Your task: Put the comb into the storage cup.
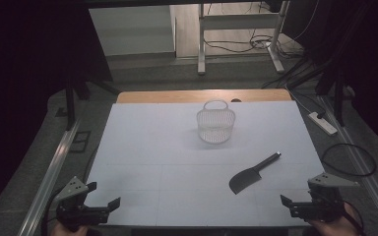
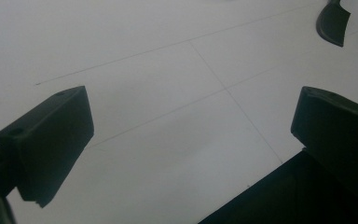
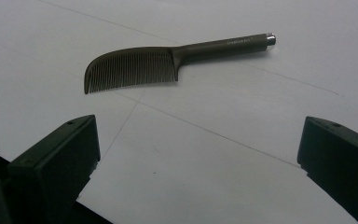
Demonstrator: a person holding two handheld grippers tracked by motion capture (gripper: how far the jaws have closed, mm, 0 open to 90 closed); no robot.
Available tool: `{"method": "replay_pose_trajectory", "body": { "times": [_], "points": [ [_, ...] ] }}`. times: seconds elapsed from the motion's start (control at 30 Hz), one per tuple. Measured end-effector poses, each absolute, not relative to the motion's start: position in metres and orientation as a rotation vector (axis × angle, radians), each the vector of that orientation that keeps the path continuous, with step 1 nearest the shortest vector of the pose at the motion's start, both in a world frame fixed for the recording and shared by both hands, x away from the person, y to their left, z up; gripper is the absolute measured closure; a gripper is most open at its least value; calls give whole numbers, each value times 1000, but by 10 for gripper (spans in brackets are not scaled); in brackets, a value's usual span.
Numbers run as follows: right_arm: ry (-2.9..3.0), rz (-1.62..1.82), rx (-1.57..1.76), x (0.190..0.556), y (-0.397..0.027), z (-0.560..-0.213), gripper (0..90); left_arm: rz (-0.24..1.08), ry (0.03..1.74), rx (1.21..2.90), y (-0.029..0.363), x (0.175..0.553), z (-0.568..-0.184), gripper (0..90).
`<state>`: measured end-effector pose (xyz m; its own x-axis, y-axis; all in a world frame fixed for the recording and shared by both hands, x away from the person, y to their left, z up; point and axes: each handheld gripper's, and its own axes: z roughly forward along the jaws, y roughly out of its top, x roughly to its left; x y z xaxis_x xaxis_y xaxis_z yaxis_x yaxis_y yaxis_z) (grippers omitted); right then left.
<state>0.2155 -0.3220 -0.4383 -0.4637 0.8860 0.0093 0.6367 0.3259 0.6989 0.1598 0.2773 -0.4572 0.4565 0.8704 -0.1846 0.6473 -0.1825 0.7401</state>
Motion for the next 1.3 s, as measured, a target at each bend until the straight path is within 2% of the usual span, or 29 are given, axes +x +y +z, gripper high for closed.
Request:
{"method": "replay_pose_trajectory", "body": {
  "times": [1.3],
  "points": [
    [2352, 1014, 1266, 224, -315, -431, 0, 345, 1275, 1907, 279, 160, -458, 0]
  ]
}}
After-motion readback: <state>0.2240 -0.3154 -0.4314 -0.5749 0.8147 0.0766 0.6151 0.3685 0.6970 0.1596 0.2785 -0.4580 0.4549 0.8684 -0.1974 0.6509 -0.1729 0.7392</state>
